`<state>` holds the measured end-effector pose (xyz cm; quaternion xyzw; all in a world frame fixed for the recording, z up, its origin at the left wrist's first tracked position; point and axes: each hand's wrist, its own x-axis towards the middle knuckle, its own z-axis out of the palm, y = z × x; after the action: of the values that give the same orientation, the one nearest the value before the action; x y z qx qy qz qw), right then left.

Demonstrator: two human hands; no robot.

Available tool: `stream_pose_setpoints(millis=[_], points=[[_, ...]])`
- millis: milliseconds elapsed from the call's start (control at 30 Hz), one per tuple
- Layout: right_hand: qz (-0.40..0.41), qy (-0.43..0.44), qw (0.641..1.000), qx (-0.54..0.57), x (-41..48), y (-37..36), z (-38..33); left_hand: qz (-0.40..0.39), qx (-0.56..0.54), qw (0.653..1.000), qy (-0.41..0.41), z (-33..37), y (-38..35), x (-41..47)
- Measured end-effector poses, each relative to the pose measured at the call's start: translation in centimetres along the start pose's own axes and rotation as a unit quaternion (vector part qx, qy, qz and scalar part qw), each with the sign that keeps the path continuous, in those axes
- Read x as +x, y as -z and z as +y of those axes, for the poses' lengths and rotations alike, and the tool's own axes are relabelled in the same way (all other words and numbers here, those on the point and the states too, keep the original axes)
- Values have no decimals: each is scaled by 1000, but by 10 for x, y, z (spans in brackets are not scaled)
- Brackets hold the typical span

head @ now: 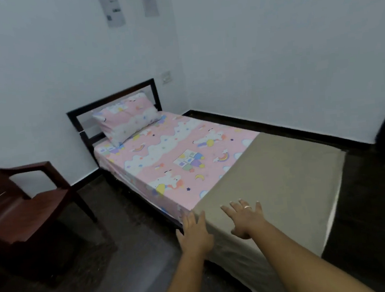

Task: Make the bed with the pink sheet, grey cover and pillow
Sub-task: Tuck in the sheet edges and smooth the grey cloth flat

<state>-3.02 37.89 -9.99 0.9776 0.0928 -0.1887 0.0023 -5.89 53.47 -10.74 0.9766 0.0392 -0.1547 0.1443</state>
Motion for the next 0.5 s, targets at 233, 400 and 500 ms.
stream_pose_setpoints(millis=[233, 400, 500], points=[[12, -23, 999, 30, -91, -20, 111, 32, 13, 999, -19, 118, -27, -46], [-5, -83, 996, 38, -177, -55, 242, -9, 50, 996, -74, 241, -98, -97], [2, -132, 990, 48, -222, -60, 317, -18, 85, 989, -117, 304, -122, -119]])
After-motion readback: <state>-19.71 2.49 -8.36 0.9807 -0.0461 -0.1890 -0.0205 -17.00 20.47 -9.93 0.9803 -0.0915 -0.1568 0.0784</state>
